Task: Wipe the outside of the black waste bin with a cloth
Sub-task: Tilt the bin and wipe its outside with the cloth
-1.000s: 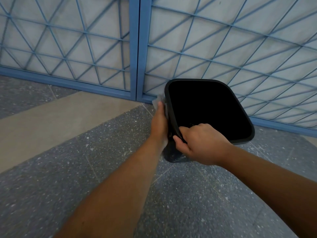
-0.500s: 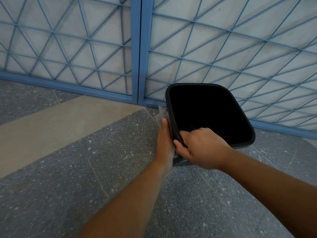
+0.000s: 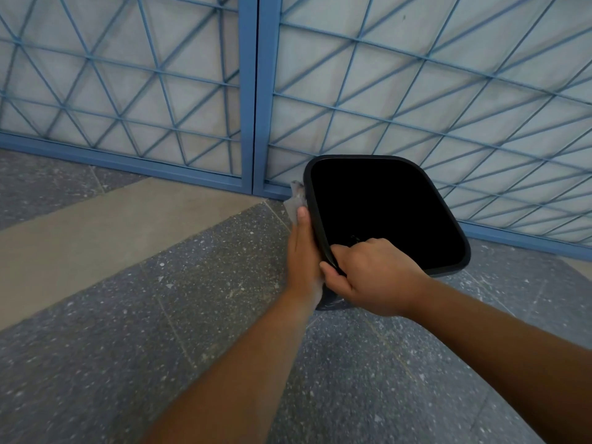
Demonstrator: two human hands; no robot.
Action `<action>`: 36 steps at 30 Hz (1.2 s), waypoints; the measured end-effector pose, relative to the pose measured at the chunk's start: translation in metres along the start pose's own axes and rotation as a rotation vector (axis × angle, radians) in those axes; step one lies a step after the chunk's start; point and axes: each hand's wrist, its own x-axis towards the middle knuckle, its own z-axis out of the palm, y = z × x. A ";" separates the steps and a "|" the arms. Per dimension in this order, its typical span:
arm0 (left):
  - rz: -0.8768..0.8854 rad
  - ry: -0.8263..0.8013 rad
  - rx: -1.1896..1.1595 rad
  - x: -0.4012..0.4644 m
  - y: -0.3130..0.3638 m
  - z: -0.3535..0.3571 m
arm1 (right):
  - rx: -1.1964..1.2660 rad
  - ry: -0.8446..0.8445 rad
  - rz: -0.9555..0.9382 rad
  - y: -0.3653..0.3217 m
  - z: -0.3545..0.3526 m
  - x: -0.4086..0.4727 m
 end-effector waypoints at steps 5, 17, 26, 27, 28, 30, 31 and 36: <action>-0.057 0.090 0.008 0.006 0.000 -0.002 | 0.007 0.007 -0.002 0.000 0.000 0.000; -0.138 0.022 -0.074 0.016 0.017 0.001 | 0.008 0.002 0.002 0.000 0.001 0.002; -0.127 0.027 -0.073 0.018 0.017 0.001 | 0.002 -0.006 -0.005 0.001 0.001 0.002; -0.128 0.015 -0.089 0.017 0.020 0.003 | 0.001 -0.006 -0.004 0.001 0.001 0.003; -0.119 0.003 -0.089 0.013 0.021 0.005 | -0.003 -0.008 -0.004 0.001 0.001 0.002; -0.093 -0.011 -0.063 0.007 0.014 0.004 | -0.007 -0.012 -0.002 0.000 0.000 0.002; -0.080 -0.024 -0.041 0.005 0.011 0.001 | -0.005 -0.010 -0.002 0.000 0.000 0.002; -0.145 0.012 -0.034 0.015 0.026 0.001 | 0.011 -0.001 -0.009 0.001 0.001 0.003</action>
